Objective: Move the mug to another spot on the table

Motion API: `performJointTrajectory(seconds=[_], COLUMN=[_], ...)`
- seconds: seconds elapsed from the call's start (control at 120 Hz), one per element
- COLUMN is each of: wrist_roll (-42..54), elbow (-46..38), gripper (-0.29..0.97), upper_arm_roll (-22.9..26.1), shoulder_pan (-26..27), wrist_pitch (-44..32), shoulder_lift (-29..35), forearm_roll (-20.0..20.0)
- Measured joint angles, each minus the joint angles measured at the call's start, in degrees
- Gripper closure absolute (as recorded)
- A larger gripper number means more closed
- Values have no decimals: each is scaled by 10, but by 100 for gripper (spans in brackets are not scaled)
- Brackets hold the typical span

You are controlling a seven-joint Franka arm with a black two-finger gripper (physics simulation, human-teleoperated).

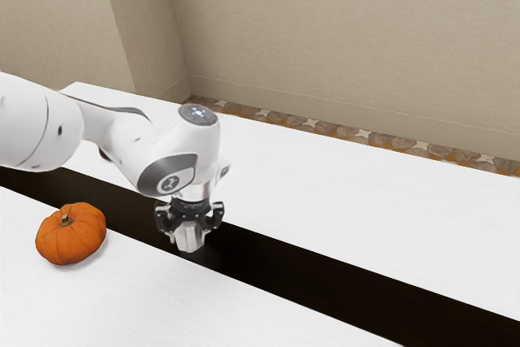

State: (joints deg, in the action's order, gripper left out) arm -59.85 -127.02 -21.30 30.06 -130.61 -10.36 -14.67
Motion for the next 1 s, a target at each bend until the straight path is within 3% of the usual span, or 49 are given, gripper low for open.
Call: performJointTrajectory(seconds=[0.3, 0.783, 0.833, 0.933, 1.0], wrist_roll=[14, 27, 28, 40, 83], elbow=[-3, -16, 0, 112, 176], gripper=[26, 24, 24, 19, 14], upper_arm_roll=[0, -7, -5, 8, 9], shoulder_pan=[2, 14, 14, 8, 11], wrist_pitch=[-9, 18, 41, 131, 182], shoulder_lift=[7, 102, 120, 136, 139], forearm_roll=[2, -4, -5, -11, 6])
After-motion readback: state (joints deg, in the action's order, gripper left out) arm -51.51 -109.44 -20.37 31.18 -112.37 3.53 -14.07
